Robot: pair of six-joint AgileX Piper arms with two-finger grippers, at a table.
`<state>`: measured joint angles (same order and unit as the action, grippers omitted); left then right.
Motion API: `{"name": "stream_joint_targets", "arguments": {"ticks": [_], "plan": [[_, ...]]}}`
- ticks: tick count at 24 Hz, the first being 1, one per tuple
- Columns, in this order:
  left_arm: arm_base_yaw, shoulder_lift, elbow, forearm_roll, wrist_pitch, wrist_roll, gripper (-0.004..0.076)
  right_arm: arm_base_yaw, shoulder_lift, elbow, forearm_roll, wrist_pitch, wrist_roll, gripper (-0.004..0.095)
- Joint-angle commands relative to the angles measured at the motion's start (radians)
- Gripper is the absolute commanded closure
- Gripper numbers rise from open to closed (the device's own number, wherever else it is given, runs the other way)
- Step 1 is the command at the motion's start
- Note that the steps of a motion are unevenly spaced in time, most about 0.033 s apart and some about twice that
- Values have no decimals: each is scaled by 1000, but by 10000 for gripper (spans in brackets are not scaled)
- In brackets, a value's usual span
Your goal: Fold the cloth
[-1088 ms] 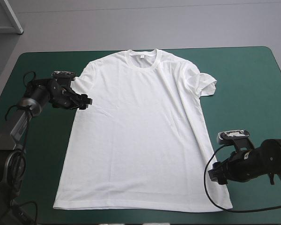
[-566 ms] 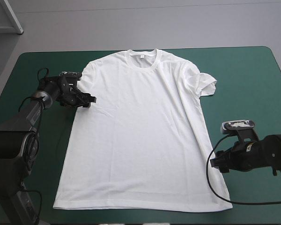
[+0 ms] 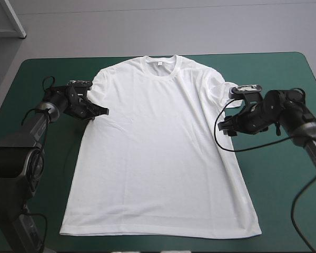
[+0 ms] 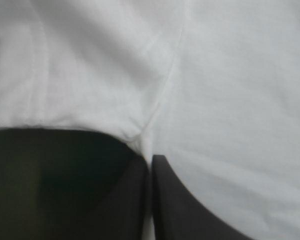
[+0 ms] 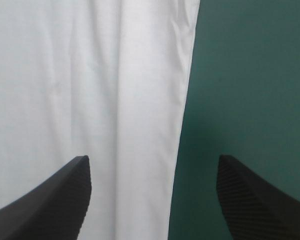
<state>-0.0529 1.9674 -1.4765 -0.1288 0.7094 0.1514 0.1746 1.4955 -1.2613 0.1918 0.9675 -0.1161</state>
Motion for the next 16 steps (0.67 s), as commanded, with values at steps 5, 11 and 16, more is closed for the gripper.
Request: {"name": "stream_joint_targets", "arguments": {"ticks": [5,11,16], "plan": [[-2,-24,-20,-13,-9,-6,703,-10,311,-282,17,-80,-53,260],[-2,-24,-20,-13,5,-1,703,-35,458,-395,59,-82,-73,262],[-2,-24,-20,-13,7,-2,703,-39,505,-412,81,-80,-78,406]]}}
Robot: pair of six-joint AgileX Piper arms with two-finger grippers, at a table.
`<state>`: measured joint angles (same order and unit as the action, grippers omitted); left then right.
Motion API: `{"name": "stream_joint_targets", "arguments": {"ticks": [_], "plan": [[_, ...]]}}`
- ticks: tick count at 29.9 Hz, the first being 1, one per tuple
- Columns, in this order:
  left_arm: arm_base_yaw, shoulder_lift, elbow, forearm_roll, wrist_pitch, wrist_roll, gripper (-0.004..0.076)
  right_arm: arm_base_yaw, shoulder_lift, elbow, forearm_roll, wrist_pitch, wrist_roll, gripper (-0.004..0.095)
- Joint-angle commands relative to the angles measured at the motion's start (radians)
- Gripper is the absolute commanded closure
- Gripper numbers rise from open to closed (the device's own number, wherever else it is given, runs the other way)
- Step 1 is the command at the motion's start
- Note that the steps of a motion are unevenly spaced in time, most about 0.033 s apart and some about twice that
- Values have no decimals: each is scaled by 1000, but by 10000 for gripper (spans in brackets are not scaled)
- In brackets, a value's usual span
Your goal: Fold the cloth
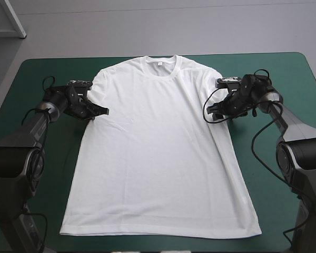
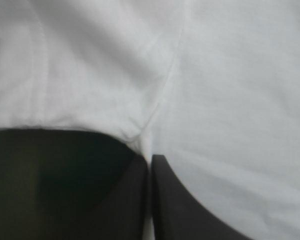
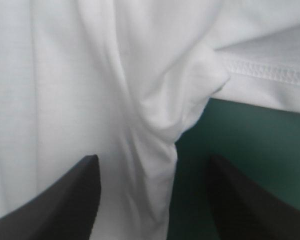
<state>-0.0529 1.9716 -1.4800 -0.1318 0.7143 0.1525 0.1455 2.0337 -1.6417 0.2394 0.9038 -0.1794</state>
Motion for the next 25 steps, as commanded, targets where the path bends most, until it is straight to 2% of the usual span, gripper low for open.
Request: {"name": "stream_joint_targets", "arguments": {"ticks": [1,7,16,19,25], "plan": [[-2,-28,-17,-10,3,-3,703,-10,-28,-32,47,-17,-30,470],[-2,-28,-17,-10,3,-8,703,-10,-28,-34,147,-51,-88,925],[-2,-75,-64,-7,-13,-4,703,-10,-82,-117,177,-59,-95,925],[-2,-93,-127,6,32,-4,703,-10,-131,-179,162,-38,-95,925],[-2,-154,-326,51,122,0,703,-10,-211,-343,57,47,-75,925]]}}
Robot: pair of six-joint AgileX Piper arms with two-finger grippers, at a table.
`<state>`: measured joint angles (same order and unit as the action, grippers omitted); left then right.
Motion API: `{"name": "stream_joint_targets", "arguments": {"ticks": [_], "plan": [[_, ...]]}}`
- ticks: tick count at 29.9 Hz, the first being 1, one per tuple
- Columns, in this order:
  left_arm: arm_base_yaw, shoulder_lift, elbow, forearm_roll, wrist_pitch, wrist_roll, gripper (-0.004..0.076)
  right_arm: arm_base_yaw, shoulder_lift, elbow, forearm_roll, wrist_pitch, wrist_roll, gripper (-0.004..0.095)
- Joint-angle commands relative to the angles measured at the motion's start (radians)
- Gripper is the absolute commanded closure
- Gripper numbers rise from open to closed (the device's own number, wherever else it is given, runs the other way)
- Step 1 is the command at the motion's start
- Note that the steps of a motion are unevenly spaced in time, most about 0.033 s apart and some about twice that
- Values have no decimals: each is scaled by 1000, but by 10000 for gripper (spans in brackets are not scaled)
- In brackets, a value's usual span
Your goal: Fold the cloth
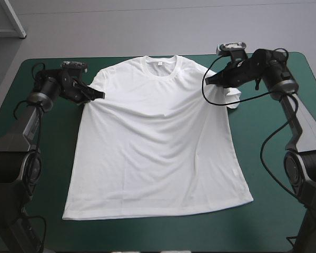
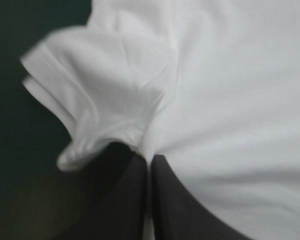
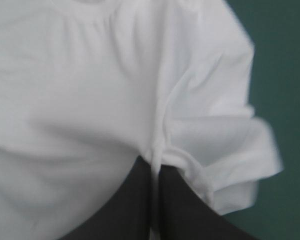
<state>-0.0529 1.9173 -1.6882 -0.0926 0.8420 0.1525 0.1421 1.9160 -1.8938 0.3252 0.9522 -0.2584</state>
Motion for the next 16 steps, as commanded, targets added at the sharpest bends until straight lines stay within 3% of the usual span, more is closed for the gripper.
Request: {"name": "stream_joint_targets", "arguments": {"ticks": [1,8,16], "plan": [[-2,-111,-160,12,4,0,703,-7,-104,-124,-43,10,4,925],[-2,-183,-464,10,81,-6,703,-7,-163,-362,-86,44,15,925],[-2,-201,-791,-14,138,27,703,-7,-190,-563,-91,11,-1,925]]}}
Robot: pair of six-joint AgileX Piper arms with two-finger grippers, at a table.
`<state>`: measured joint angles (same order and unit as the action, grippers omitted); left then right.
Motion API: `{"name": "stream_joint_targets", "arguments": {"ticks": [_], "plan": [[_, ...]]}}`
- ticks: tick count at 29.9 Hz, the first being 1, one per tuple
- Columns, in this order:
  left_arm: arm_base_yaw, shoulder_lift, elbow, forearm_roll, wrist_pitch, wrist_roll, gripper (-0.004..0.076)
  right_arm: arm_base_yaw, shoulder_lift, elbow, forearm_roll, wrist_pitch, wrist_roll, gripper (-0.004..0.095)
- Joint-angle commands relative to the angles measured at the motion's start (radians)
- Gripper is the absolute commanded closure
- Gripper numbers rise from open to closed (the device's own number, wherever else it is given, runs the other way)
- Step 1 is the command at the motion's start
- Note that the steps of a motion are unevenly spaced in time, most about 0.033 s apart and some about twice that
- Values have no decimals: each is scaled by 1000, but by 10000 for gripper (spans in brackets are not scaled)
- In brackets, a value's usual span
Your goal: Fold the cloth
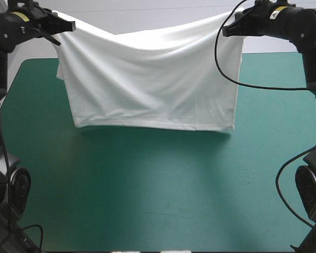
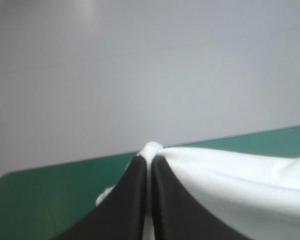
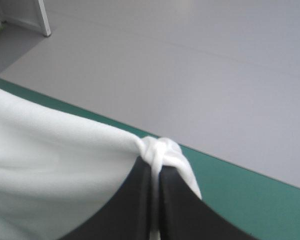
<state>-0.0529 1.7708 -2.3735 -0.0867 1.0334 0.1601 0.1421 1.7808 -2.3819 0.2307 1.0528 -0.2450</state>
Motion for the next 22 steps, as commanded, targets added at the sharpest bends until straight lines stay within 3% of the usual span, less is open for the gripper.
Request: {"name": "stream_joint_targets", "arguments": {"ticks": [1,9,14,17,19,22], "plan": [[-2,-54,-128,-23,-54,34,703,-7,-55,-83,4,-101,-17,925],[-2,0,-153,-25,-160,45,703,-7,13,-88,11,-364,-27,925],[-2,96,-153,-66,-364,63,703,-7,108,-88,34,-651,-51,925],[-2,138,-153,-86,-470,86,703,-8,150,-90,78,-757,-51,925],[-2,152,-154,-86,-514,86,703,-9,170,-92,84,-812,-55,925],[-2,158,-159,-76,-514,99,703,-18,176,-104,84,-801,-62,925]]}}
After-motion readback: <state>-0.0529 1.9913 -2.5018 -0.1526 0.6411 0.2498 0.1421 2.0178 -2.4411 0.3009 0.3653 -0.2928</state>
